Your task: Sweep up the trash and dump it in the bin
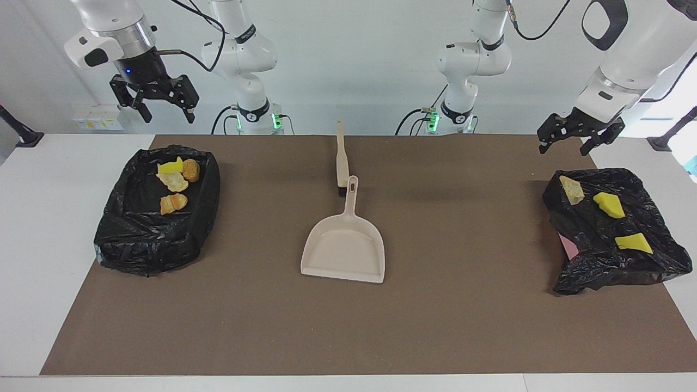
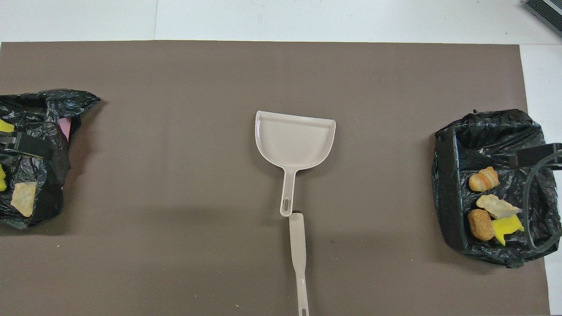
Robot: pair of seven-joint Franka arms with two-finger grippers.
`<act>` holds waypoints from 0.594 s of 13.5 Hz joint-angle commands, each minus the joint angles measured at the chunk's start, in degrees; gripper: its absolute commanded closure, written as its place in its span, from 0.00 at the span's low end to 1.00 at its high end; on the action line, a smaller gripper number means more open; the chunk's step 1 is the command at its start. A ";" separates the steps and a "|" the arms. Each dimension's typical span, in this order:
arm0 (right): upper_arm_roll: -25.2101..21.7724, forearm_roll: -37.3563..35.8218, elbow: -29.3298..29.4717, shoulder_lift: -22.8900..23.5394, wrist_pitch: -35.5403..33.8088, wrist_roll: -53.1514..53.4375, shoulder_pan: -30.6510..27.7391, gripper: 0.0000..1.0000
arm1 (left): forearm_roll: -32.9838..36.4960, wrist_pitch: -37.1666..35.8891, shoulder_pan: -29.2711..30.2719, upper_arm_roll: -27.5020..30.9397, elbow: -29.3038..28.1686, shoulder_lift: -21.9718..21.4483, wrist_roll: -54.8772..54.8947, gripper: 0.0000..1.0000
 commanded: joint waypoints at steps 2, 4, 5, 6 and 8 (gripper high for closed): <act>0.07 -0.57 -0.72 -0.77 0.50 -0.72 -0.12 0.00 | 0.39 -1.79 -0.87 -0.27 -0.86 -2.28 -0.06 0.00; 0.16 -0.57 -0.72 -0.77 0.50 -0.72 -0.12 0.00 | 0.13 -3.89 -0.96 -0.44 0.99 -2.19 -0.15 0.00; 0.16 -0.57 -0.72 -0.77 0.50 -0.72 -0.12 0.00 | -0.05 -4.25 -0.96 -0.45 0.73 -2.37 -0.24 0.00; 0.16 -0.57 -0.72 -0.77 0.50 -0.72 -0.12 0.00 | 0.04 -4.34 -1.04 -0.36 0.73 -2.37 -0.24 0.00; 0.07 -0.57 -0.72 -0.77 0.50 -0.72 -0.12 0.00 | -0.05 -4.43 -0.96 -0.36 0.73 -2.37 -0.32 0.00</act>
